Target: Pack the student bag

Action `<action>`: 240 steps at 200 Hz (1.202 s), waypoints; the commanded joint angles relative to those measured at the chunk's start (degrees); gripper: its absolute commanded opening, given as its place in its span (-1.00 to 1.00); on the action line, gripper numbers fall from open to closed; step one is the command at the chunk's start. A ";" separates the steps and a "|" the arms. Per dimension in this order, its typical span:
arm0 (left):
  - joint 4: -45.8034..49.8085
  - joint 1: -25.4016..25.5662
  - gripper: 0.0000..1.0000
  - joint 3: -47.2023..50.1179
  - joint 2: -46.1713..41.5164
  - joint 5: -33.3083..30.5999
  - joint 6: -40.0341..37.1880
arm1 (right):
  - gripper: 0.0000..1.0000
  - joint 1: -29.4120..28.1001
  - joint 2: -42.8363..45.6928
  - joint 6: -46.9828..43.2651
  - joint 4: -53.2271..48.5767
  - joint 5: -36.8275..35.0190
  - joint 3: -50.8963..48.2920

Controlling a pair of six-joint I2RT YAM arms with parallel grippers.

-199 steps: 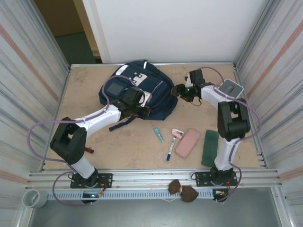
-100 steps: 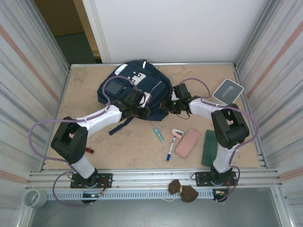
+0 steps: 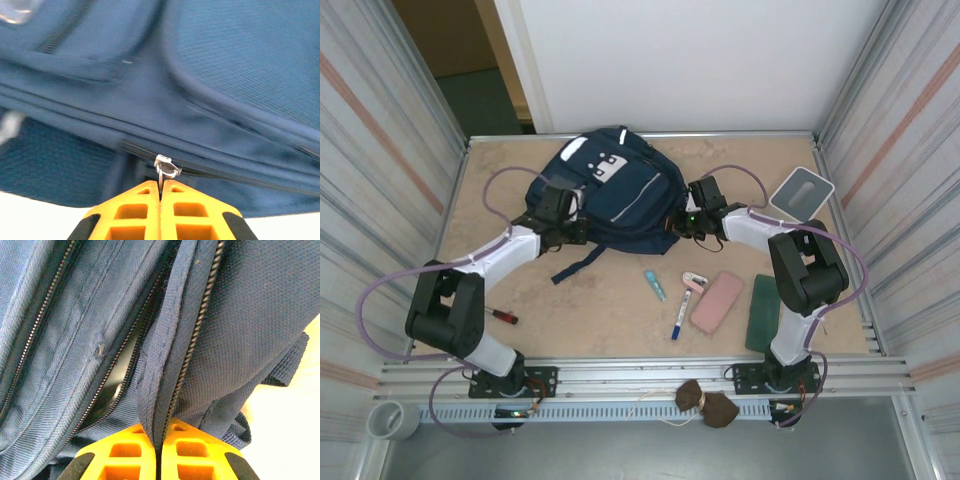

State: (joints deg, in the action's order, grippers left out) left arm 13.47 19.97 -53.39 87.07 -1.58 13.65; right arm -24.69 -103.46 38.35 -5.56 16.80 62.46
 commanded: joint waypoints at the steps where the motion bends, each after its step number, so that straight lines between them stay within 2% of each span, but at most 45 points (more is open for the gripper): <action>1: 0.19 -3.64 -0.97 2.34 -2.96 -7.04 3.58 | -1.00 0.72 0.24 -1.79 0.52 -1.29 -1.06; 15: -0.25 -4.14 -0.84 2.43 -2.87 -8.34 3.65 | -1.00 -0.05 0.10 -1.91 0.86 -0.20 -0.80; 38: 0.07 -2.97 -0.36 1.60 -4.49 -7.42 2.43 | -0.98 -1.06 0.57 -2.87 0.65 1.33 -0.49; 58: 0.24 1.59 -0.03 0.64 -7.08 -8.01 -0.43 | -0.63 -0.75 2.31 -4.92 -0.66 3.12 -0.56; 74: -0.30 6.20 0.23 -0.94 -7.72 -8.06 -3.21 | -0.26 0.65 5.33 -7.20 -2.82 3.08 -1.31; 100: -0.96 12.96 0.40 -5.67 -2.75 -7.82 -8.30 | 0.08 3.89 10.01 -10.32 -6.92 1.16 -2.55; 109: 0.00 14.83 0.43 -8.49 0.51 -8.22 -9.88 | 0.23 5.09 11.38 -10.77 -8.19 0.14 -3.06; 124: 2.61 17.20 0.44 -14.08 6.33 -9.28 -11.78 | 0.33 6.89 13.14 -10.92 -8.89 -0.62 -4.29; 161: 8.17 19.15 0.45 -26.98 19.05 -9.70 -14.60 | 0.36 8.52 14.97 -10.57 -8.94 -1.14 -6.86; 194: 10.53 19.15 0.43 -33.48 25.70 -10.43 -16.14 | 0.39 8.91 16.56 -10.42 -11.37 -3.76 -7.87; 218: 11.66 19.14 0.24 -36.89 29.01 -13.28 -17.26 | 0.46 8.91 18.39 -10.89 -15.33 -7.51 -7.96; 240: 11.97 18.29 -0.12 -38.26 30.50 -13.63 -17.54 | 0.58 8.11 20.77 -10.83 -19.89 -11.89 -8.47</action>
State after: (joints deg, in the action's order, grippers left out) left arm 23.40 39.05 -88.86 116.40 -13.04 -2.13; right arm -16.10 -86.85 28.80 -19.07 10.96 54.50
